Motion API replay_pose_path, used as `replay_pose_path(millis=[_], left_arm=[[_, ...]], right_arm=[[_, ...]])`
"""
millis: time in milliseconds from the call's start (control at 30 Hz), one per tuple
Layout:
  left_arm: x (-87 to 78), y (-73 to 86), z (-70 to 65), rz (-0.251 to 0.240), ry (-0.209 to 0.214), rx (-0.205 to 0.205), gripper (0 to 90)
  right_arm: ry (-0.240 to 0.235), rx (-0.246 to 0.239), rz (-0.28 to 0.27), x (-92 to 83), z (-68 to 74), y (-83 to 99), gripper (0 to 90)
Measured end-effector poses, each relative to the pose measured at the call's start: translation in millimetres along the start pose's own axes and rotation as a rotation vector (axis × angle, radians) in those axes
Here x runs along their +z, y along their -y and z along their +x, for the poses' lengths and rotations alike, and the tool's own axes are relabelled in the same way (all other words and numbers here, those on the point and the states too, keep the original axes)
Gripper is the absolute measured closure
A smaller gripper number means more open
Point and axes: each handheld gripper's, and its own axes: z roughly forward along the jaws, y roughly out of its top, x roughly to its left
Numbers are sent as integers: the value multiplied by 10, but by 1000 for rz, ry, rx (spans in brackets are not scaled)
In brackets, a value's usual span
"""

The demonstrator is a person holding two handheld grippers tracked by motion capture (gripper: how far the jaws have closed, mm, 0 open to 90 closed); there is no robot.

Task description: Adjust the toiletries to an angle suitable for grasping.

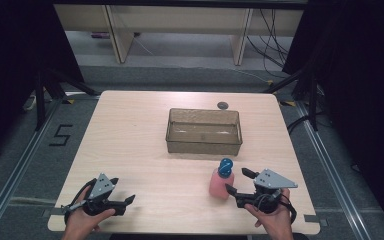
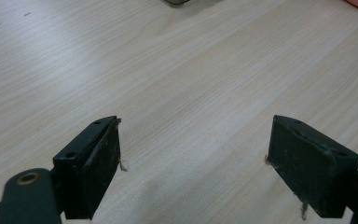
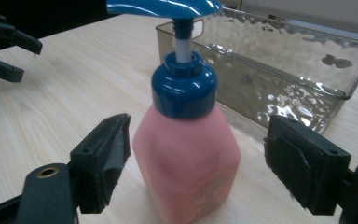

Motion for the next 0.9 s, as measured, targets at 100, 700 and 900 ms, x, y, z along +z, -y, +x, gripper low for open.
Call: replay_pose_path(millis=[100,700,900], left_arm=[[0,-1,0,0,-1,0,166],[-9,4,14,13,1,11,166],[-9,8,28,24,-3,15,167]], right_arm=[[-26,44,5,3,42,-6,244],[-36,25,-10,96,41,-75,253],[-31,-5,-18,127,8,-95,253]])
